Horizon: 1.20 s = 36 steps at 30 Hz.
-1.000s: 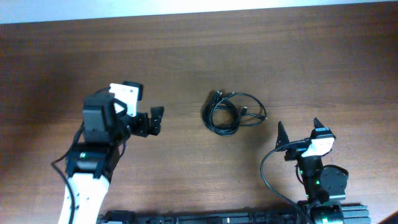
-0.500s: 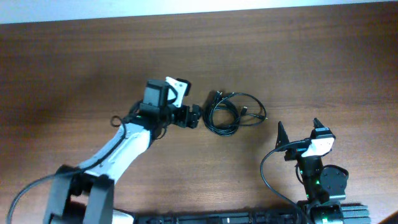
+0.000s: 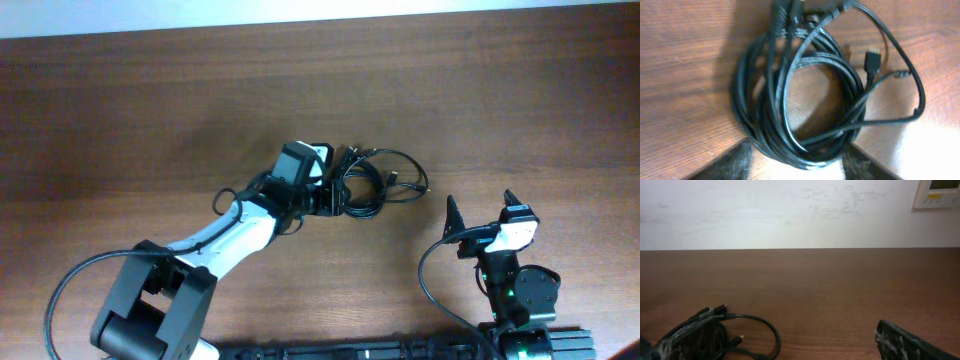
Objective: Untangle cables
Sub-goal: 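Reach the left gripper to the cable bundle and grasp a cable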
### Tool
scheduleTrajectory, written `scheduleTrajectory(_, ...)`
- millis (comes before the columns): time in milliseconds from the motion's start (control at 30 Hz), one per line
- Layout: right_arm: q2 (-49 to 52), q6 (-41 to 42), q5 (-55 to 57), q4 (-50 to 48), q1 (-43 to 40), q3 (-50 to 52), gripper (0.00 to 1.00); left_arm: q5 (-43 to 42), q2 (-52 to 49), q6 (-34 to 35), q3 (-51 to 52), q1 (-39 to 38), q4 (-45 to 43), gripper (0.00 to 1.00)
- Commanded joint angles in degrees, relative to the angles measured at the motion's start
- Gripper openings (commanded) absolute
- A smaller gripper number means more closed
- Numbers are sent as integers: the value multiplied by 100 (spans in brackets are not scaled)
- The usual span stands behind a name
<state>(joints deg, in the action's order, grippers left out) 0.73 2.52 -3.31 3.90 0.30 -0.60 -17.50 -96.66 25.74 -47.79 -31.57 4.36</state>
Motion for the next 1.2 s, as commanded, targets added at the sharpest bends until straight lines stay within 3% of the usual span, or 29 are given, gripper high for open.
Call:
scheduleTrajectory(0, -37, -35, -74, 26, -33, 28, 99, 433, -85, 437, -70, -260, 192, 50)
scheduleTrajectory(200, -37, -35, -74, 26, -33, 28, 98, 1174, -85, 1399, -70, -658, 389, 48)
scheduleTrajectory(467, -37, -35, -74, 26, -33, 28, 98, 1497, -444, 1543, -70, -879, -4, 48)
scheduleTrajectory(500, -37, -35, -74, 26, -33, 28, 99, 1499, -459, 1543, -70, -879, -31, 45)
scheduleTrajectory(567, -37, -35, -74, 26, -33, 28, 99, 1495, -459, 1541, -70, -879, -35, 29)
scheduleTrajectory(600, -37, -35, -74, 26, -33, 28, 98, 1493, -459, 1541, -70, -879, -31, 15)
scheduleTrajectory(667, -37, -35, -74, 26, -33, 28, 99, 1405, -457, 1543, -70, -879, -28, 3)
scheduleTrajectory(833, -37, -35, -74, 26, -33, 28, 99, 1370, -258, 1537, -70, -863, -22, 0)
scheduleTrajectory(1000, -37, -35, -74, 26, -33, 28, 99, 1410, 752, 538, -70, -678, 227, 0)
scheduleTrajectory(1167, -37, -35, -74, 26, -33, 28, 98, 1386, 1220, 26, -70, -660, 599, 0)
